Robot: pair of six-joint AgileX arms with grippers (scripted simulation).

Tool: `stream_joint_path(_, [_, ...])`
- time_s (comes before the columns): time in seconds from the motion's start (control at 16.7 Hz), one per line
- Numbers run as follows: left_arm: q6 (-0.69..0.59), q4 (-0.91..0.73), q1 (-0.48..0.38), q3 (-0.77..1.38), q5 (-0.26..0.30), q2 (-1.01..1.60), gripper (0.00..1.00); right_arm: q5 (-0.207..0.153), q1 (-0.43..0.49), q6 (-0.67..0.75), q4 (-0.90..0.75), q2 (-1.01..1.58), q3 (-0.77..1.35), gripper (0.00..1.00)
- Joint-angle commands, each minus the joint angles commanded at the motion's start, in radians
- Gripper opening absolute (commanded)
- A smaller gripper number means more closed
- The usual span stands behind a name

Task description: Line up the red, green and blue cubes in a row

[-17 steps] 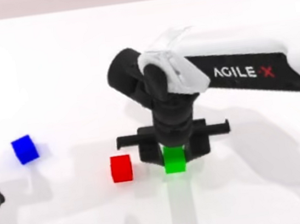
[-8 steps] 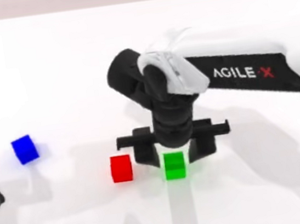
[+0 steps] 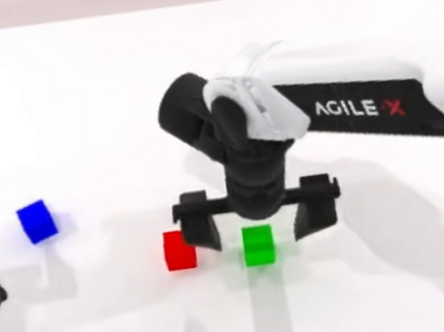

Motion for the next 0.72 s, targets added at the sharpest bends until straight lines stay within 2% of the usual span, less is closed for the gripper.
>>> stream_joint_path(0.3, [0.000,0.000,0.000,0.000,0.000,0.000,1.00,0.000,0.000,0.000,-0.017,-0.003,0.017,1.00])
stream_joint_path(0.72, [0.000,0.000,0.000,0.000,0.000,0.000,1.00,-0.001,0.008,0.000,-0.242,-0.058,0.183,1.00])
